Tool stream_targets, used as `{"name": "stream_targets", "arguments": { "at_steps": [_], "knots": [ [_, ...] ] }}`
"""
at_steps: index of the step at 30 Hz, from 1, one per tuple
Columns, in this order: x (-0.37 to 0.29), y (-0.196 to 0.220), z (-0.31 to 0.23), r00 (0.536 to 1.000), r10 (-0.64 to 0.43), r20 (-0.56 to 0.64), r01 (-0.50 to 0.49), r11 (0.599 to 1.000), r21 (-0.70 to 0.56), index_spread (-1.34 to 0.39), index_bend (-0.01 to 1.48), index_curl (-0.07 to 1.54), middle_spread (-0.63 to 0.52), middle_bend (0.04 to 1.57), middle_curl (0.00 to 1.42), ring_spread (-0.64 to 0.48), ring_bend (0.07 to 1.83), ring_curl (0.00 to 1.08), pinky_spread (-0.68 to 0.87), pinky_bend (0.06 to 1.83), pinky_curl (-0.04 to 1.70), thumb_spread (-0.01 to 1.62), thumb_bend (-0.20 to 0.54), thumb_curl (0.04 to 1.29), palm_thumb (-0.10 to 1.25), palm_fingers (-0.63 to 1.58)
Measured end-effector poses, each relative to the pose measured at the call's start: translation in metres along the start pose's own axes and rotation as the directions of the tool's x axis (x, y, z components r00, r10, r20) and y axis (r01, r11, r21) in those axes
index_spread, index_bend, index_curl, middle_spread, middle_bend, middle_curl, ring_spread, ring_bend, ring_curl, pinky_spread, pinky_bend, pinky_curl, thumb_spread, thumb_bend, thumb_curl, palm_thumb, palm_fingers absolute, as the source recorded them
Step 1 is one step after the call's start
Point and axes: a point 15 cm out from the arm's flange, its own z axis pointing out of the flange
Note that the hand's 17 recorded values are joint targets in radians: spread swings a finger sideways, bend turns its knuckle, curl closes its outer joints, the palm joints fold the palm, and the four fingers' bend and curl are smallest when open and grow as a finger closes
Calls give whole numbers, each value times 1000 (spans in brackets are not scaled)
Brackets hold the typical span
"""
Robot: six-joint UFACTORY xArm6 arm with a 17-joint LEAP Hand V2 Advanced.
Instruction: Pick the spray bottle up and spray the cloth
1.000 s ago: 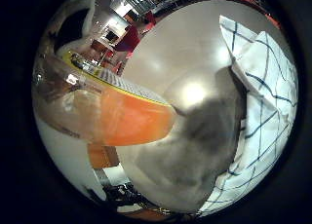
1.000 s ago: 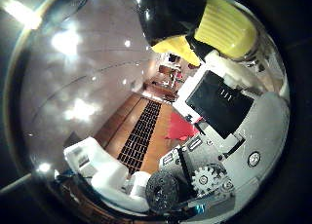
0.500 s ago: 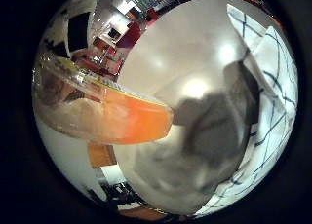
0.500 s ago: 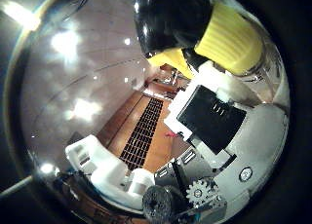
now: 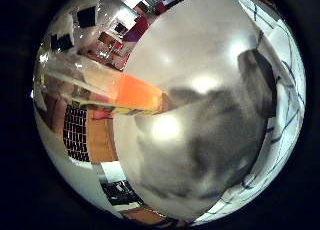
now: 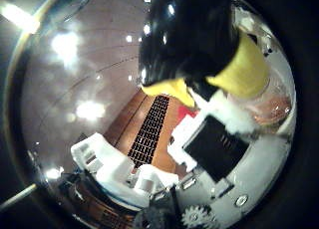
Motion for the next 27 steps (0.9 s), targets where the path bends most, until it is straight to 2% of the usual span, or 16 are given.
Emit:
{"name": "stream_targets", "arguments": {
  "at_steps": [5, 10, 15, 27],
  "knots": [
    [3, 2, -1, 1000, -9, -26, 8, 999, -42, -370, 222, 603, -148, 764, 548, -274, 1124, 526, -138, 641, 829, 1045, -25, 409, 671, 329],
    [4, 4, -1, 1000, -10, -30, 9, 999, -48, -347, 231, 571, -145, 737, 549, -258, 1079, 512, 7, 570, 817, 1044, -21, 397, 690, 332],
    [8, 9, -2, 999, -13, -49, 10, 997, -73, -340, 234, 546, -145, 713, 550, -256, 1050, 507, 87, 506, 804, 1034, -22, 398, 713, 343],
    [23, 20, 1, 997, -4, -78, -5, 993, -116, -335, 236, 512, -146, 660, 553, -230, 936, 490, 162, 446, 784, 1024, -19, 402, 749, 347]
  ]
}}
